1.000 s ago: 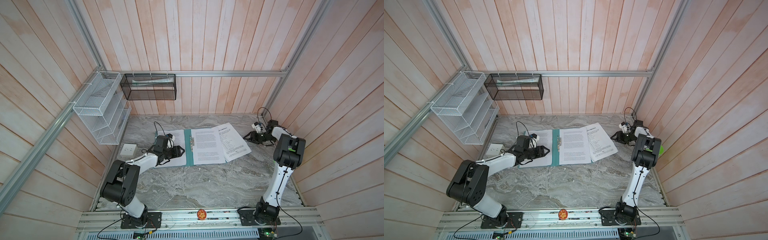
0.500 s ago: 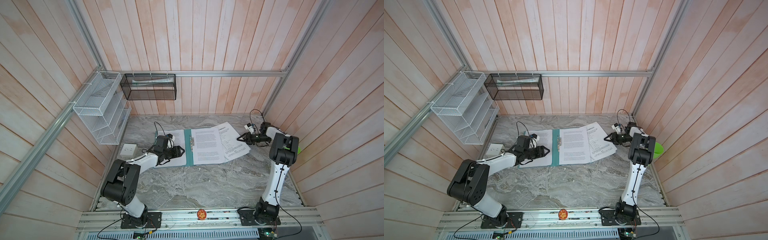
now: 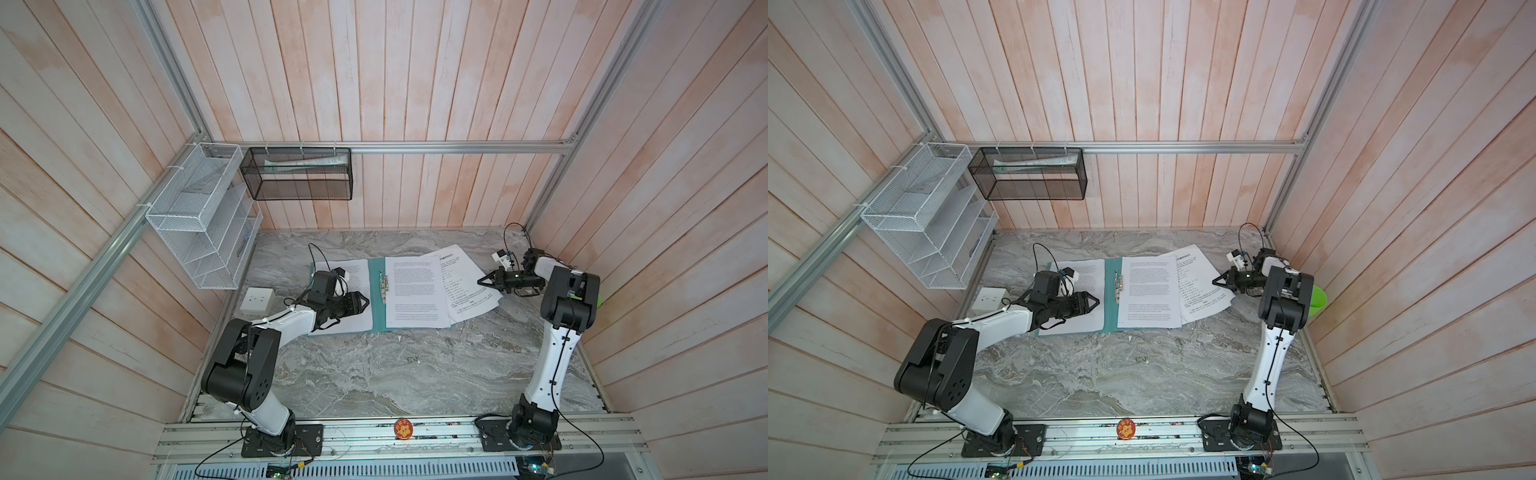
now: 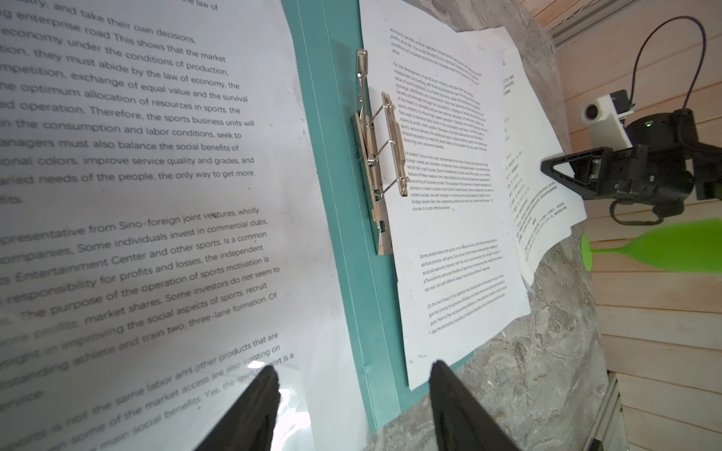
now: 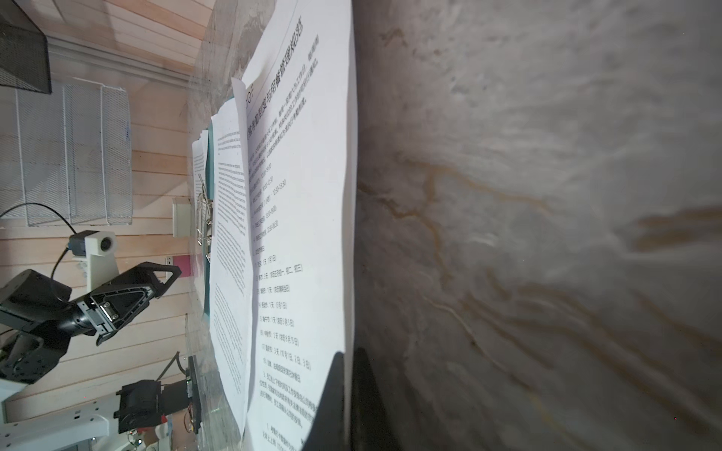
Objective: Put the files into the folder
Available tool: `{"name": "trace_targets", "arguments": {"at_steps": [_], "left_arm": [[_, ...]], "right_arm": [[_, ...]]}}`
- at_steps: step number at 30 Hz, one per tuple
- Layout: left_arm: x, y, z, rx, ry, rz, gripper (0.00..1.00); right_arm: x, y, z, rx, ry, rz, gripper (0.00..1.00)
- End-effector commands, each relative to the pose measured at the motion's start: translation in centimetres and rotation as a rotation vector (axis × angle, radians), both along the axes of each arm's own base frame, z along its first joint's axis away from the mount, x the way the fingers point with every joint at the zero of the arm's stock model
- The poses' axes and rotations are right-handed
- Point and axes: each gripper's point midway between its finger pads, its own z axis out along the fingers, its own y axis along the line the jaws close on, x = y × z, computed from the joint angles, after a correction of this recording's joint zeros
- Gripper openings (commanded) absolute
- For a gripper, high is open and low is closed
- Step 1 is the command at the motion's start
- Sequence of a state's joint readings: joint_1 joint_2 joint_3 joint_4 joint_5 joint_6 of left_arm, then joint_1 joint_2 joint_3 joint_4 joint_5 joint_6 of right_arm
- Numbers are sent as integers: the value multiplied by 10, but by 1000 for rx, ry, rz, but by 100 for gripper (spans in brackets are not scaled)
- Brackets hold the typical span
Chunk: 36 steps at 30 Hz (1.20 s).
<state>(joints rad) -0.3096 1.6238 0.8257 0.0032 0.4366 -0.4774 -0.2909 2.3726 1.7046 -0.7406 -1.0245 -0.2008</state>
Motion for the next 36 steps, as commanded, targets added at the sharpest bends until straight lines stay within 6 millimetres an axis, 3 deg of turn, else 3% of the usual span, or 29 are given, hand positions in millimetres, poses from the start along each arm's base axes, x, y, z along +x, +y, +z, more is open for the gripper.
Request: {"name": "trace_targets", "arguments": {"at_steps": [1,4,8,18,23,36], "left_arm": [[8,2,11,15,-37,4,64],[8,2,12,15,-39,3,64],[7,1,11,7,-37,4,64],[5,4,11,20,-37,9,64],[4,4,11,17,-40,12,63],[3,5,9,12,-37,21,63]], "right_arm": [[9,-14,40,33,-77,-77,0],[13,-21,62,13,-128,-124,0],[8,6,89,-16,-188,-36,0],[17,81,88,-108,-176,113,0],[28,75,92,-325,-221,67,0],[52,85,163,-820,-456,-88,0]]}}
